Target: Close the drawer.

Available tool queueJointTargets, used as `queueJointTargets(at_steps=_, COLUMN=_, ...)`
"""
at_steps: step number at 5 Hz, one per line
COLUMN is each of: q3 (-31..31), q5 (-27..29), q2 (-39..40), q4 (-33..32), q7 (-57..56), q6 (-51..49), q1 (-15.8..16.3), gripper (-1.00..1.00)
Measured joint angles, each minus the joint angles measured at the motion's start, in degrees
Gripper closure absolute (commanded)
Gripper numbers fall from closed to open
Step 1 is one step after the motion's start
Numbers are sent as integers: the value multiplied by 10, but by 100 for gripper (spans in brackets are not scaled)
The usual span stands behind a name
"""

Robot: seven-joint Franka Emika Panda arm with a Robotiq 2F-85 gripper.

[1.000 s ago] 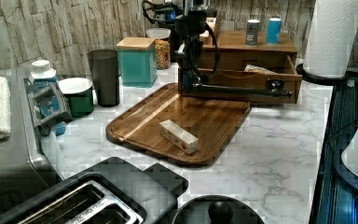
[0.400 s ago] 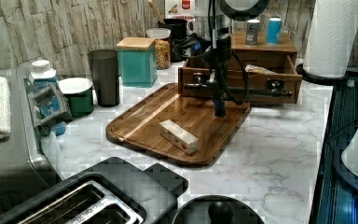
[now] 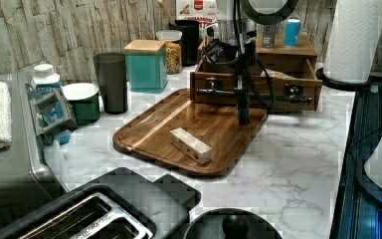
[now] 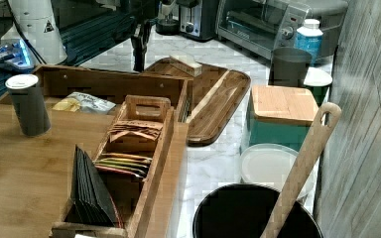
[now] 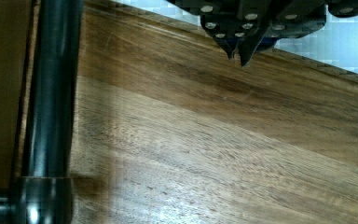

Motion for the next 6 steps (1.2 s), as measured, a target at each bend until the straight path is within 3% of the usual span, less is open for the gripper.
queueJointTargets(at_steps=3, q3=-91, q5=21, q2=51, q4=44, q7=-131, q6=-63, q1=-48, gripper=100)
queueJointTargets(at_steps=6, q3=-101, q5=24, q2=80, q4=111, q7=-241, q6=-74, q1=-77, gripper=100)
